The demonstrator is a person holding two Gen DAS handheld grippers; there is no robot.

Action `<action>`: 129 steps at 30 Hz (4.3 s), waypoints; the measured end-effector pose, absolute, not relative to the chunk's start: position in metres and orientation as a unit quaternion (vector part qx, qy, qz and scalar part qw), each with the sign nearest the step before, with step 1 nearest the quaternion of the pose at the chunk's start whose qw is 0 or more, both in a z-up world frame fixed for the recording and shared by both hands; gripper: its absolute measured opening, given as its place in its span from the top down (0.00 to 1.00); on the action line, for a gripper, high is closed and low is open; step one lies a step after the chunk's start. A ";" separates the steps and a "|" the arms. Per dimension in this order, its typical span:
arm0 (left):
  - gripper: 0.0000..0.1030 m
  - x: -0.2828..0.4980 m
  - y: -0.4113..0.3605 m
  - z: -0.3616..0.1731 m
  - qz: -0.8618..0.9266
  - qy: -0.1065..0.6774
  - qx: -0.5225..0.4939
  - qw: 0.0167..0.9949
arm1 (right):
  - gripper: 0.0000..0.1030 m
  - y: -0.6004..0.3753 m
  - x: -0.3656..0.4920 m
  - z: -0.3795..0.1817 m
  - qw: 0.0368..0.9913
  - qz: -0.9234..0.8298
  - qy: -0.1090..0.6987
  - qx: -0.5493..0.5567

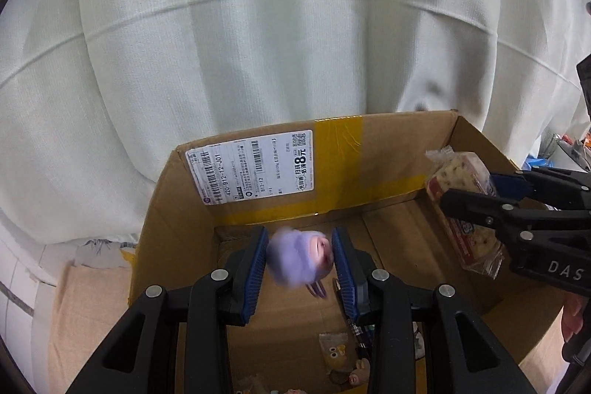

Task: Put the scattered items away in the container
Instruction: 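Carry both items over the box and open both tools to drop them, then withdraw both tools from the box back toward the remaining items, then grasp the dark green snack packet upright with the left tool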

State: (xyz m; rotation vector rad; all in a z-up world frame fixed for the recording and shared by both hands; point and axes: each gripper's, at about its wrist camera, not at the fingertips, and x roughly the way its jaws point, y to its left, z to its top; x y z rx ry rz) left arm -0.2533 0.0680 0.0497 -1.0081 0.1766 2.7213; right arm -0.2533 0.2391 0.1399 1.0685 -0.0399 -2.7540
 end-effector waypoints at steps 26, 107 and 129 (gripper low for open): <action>0.00 -0.215 0.047 0.079 0.948 0.007 -0.297 0.119 | 0.00 0.249 -0.192 0.172 0.088 -0.959 -0.026 0.268; 0.86 -0.069 -0.042 -0.072 0.943 0.019 -0.306 0.125 | 0.00 0.250 -0.023 0.026 0.092 -0.944 -0.084 0.307; 0.85 -0.072 -0.040 -0.091 0.941 0.022 -0.322 0.103 | 0.24 0.256 -0.038 -0.003 0.063 -0.925 -0.089 0.363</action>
